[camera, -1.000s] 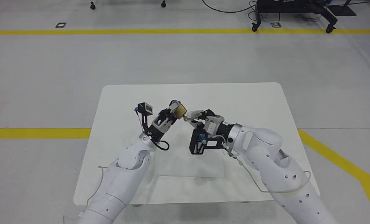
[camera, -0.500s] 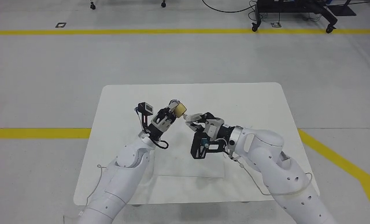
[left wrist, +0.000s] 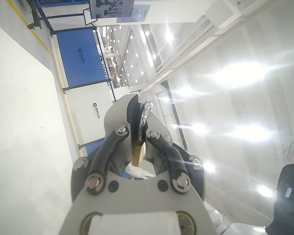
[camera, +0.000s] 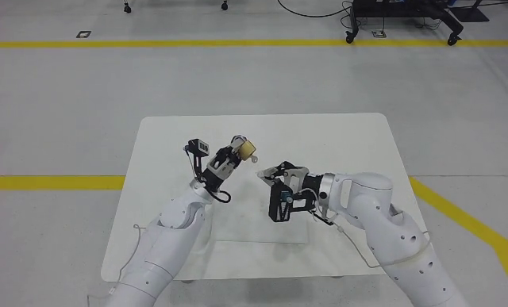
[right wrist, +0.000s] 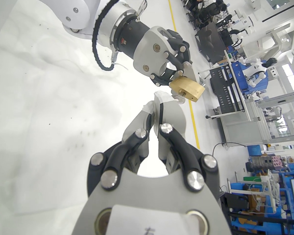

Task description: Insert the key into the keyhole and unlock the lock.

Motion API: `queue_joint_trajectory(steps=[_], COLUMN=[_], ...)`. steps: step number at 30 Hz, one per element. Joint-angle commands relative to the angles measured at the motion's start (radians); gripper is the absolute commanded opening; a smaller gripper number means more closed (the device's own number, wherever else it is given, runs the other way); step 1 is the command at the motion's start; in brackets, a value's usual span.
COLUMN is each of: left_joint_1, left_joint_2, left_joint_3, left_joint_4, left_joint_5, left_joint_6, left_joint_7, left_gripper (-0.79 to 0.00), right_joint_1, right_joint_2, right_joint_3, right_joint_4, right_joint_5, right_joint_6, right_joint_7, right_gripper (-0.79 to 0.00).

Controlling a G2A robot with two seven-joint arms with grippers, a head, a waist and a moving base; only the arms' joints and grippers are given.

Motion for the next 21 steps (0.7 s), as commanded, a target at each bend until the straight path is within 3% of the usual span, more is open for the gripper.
queue_joint_trajectory(steps=[1,21], left_joint_1=[0.002,0.009], left_joint_2=[0.000,-0.006], left_joint_3=[-0.001,-0.004], left_joint_4=[-0.001,-0.003], left_joint_5=[0.011,0.036], left_joint_6=[-0.009,-0.014], left_joint_7=[-0.002,-0.019], left_gripper=[-0.785,-0.785], right_joint_1=[0.010,0.062], right_joint_2=[-0.002,-0.011], right_joint_3=[-0.003,-0.038], right_joint_4=[0.006,0.037], right_joint_5=[0.005,0.028], right_joint_6=[0.005,0.010], right_joint_7=[0.011,0.057], right_gripper=[-0.785,-0.785])
